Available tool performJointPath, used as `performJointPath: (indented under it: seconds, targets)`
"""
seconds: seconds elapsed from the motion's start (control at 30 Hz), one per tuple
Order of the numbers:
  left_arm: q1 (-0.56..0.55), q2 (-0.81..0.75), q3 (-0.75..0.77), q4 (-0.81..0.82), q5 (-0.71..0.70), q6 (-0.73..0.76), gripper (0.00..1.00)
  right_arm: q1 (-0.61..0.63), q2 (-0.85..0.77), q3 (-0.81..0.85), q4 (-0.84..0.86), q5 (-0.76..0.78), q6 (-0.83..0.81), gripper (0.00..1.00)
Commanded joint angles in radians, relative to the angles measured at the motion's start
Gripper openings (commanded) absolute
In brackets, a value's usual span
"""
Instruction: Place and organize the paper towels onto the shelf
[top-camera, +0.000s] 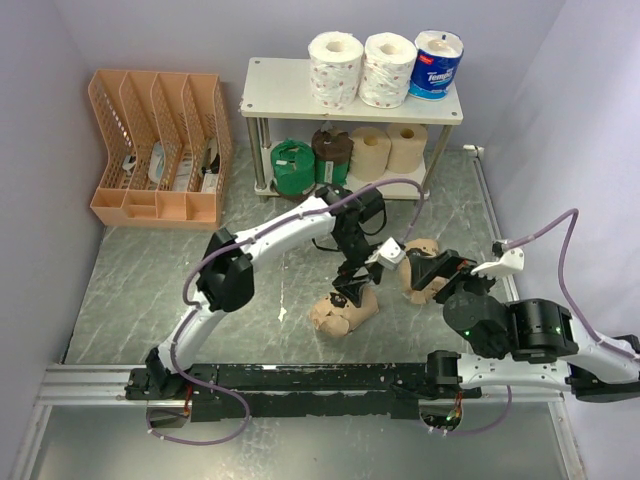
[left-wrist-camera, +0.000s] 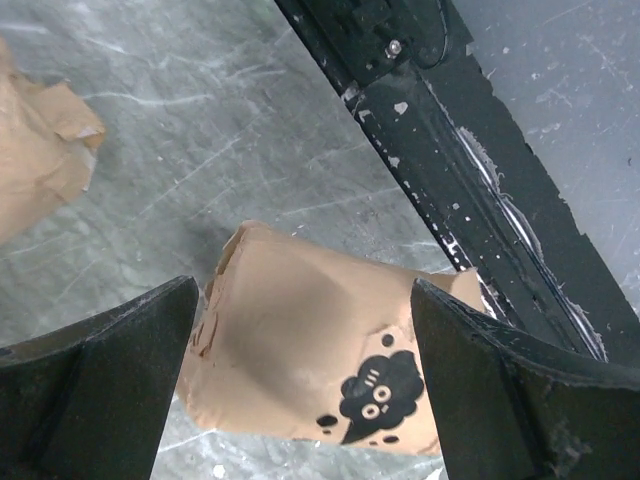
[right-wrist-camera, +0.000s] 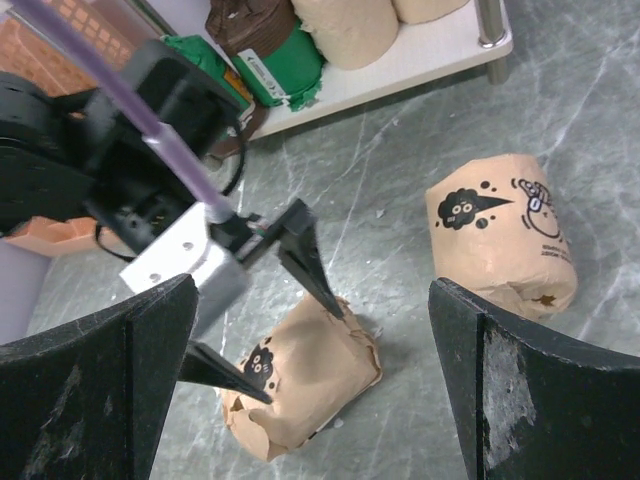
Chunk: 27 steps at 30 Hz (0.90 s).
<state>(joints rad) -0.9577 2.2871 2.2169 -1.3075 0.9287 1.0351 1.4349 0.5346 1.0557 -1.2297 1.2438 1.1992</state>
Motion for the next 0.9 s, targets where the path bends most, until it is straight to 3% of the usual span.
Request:
performJointPath:
  seconds: [0.0, 0.37, 0.53, 0.77, 0.87]
  targets:
    - [-0.024, 0.051, 0.032, 0.025, 0.031, 0.022, 0.98, 0.003, -0.088, -0.047, 0.077, -0.023, -0.026, 1.00]
    - [-0.036, 0.130, 0.077, 0.070, -0.024, -0.027, 0.99, 0.002, -0.222, -0.100, 0.175, -0.034, -0.138, 1.00]
    - [-0.038, 0.139, 0.051, 0.057, -0.100, -0.051, 0.90, 0.003, -0.246, -0.107, 0.174, -0.037, -0.137, 1.00]
    - [-0.038, 0.175, 0.048, -0.094, -0.201, 0.035, 0.86, 0.002, -0.409, -0.188, 0.352, -0.077, -0.275, 1.00]
    - [-0.038, 0.174, 0.034, -0.106, -0.217, 0.041, 0.75, 0.002, -0.456, -0.217, 0.374, -0.079, -0.289, 1.00]
